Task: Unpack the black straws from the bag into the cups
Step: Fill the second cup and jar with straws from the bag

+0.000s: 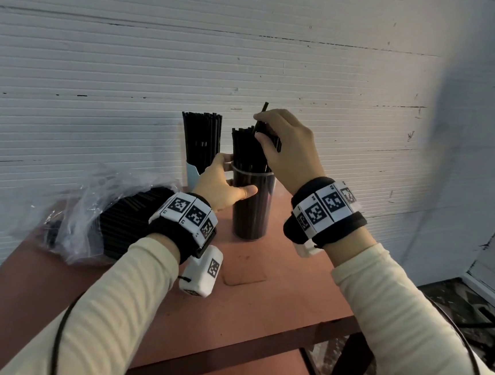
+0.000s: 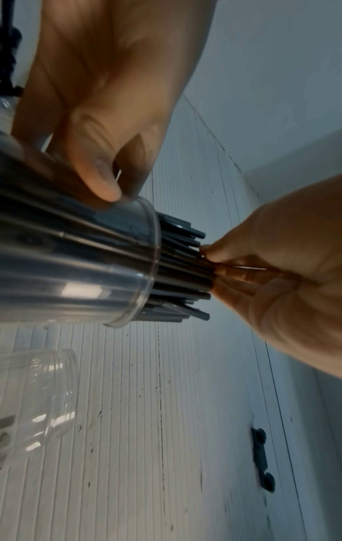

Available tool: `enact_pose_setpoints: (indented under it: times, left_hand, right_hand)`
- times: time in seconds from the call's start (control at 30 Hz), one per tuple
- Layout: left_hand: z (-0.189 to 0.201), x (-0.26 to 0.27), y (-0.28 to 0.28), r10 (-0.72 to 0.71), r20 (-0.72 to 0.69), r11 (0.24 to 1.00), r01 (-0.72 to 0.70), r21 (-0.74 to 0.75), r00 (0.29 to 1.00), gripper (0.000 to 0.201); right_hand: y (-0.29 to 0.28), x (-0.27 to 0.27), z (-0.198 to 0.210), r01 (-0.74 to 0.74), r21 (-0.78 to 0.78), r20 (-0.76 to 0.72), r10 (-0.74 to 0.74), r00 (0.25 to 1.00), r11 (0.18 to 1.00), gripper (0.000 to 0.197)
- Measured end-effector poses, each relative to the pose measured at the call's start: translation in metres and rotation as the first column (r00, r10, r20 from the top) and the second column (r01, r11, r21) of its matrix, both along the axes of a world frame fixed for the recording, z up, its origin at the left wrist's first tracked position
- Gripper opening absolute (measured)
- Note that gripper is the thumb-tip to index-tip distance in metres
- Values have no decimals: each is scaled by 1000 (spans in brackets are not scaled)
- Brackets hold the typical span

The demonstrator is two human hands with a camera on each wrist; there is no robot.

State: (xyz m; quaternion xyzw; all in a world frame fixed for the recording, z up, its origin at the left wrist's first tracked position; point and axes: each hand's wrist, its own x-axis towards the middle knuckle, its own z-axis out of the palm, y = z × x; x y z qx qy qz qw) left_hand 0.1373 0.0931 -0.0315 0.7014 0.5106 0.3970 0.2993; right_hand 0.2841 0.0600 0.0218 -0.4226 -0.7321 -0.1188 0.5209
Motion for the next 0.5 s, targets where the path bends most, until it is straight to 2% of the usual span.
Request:
enact_pose_setpoints:
  times: [0.2, 0.3, 0.43, 0.5]
  left_hand:
    - [1, 0, -1, 9, -5, 1000, -9, -1, 1000, 75]
    - [1, 0, -1, 5, 8, 1000, -5, -10, 1000, 75]
    - [1, 0, -2, 20, -19, 1000, -19, 14, 1000, 74]
    - [2, 0, -3, 32, -33, 999, -31, 17, 999, 74]
  right_hand:
    - [1, -1, -8, 19, 35, 17, -19, 1000, 999, 17]
    - [0, -3, -14, 82, 71, 51, -86, 995, 994, 18]
    - [2, 0, -4, 69, 72, -3, -69, 998, 995, 19]
    - [5, 2, 6, 71, 51, -33, -69, 997, 996, 27]
